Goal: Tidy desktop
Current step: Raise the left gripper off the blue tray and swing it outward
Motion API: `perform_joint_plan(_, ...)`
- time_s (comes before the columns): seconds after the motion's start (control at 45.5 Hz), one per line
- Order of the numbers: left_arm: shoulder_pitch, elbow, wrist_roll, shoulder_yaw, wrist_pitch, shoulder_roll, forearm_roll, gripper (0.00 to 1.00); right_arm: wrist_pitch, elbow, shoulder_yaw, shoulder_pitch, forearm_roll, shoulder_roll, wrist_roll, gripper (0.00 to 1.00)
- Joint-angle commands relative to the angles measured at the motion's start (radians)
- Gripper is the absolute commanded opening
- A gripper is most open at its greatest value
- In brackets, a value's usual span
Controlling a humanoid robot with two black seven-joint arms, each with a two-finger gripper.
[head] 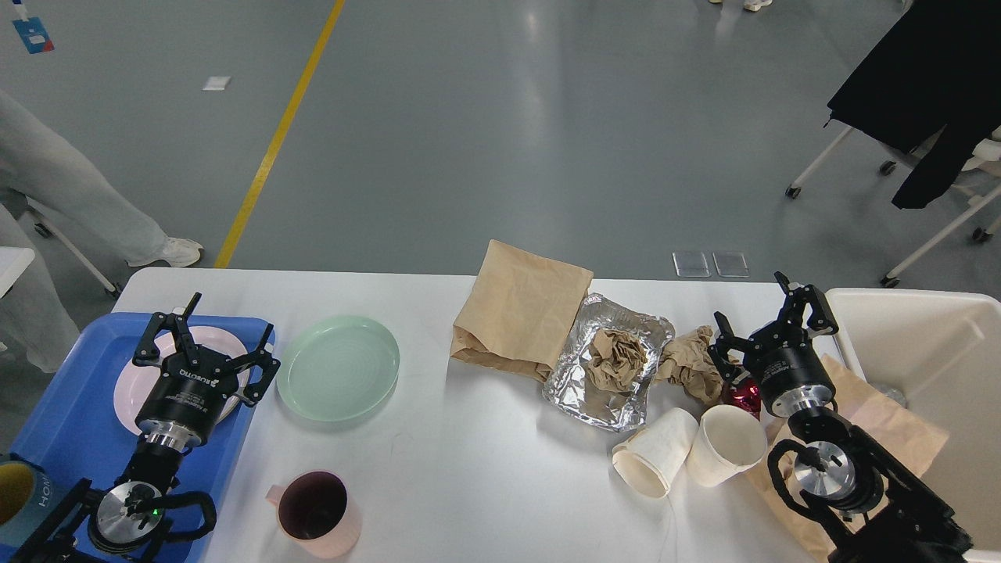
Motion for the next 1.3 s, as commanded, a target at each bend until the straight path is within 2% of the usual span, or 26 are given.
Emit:
perform_joint_plan(0.0,0.0,0.0,-0.01,0.0,-0.014,0.003,0.002,0.97,0.0,0.0,0.0,0.0,0.0,0.0,0.0,1.0)
perform_joint_plan(0.307,0.002,-0.004,-0.013,0.003,-0.03,0.054,-0.002,0.97,0.0,0.0,0.0,0.0,0.0,0.0,0.0,1.0)
perform_joint_plan(0.417,-0.004,-0.014,-0.013,0.037,-0.039,0.161,-0.004,0.97,0.0,0.0,0.0,0.0,0.0,0.0,0.0,1.0)
perform_joint_plan(0.461,-0.026,-0.012,-0.011,0.107,-0.03,0.271,-0.009,0.97,0.0,-0.002,0.0,0.0,0.0,0.0,0.0,1.0)
perform_joint_plan(0.549,-0.089,0.0,-0.005,0.239,-0.027,0.383,-0.009,0.97,0.0,0.0,0.0,0.0,0.0,0.0,0.0,1.0)
perform_joint_plan(0.746,-0.305,-0.001,0.003,0.665,-0.04,0.551,-0.007,0.97,0.0,0.0,0.0,0.0,0.0,0.0,0.0,1.0)
perform_joint_plan(0.834,-0.446,-0.001,0.006,0.888,-0.042,0.621,-0.006,0.97,0.0,0.0,0.0,0.0,0.0,0.0,0.0,1.0)
perform_joint_plan(0.856,-0.534,-0.001,0.007,1.005,-0.04,0.637,-0.006,0.97,0.0,0.0,0.0,0.0,0.0,0.0,0.0,1.0)
perform_joint_plan(1.032,-0.895,-0.006,0.007,1.512,-0.036,0.628,-0.004,0.97,0.0,0.0,0.0,0.0,0.0,0.0,0.0,1.0)
perform_joint_plan(1.164,-1.185,-0.009,0.006,1.903,-0.042,0.566,-0.002,0.97,0.0,0.0,0.0,0.0,0.0,0.0,0.0,1.0)
perform_joint_plan(1.273,-1.337,-0.013,0.004,2.137,-0.044,0.481,-0.002,0.97,0.0,0.0,0.0,0.0,0.0,0.0,0.0,1.0)
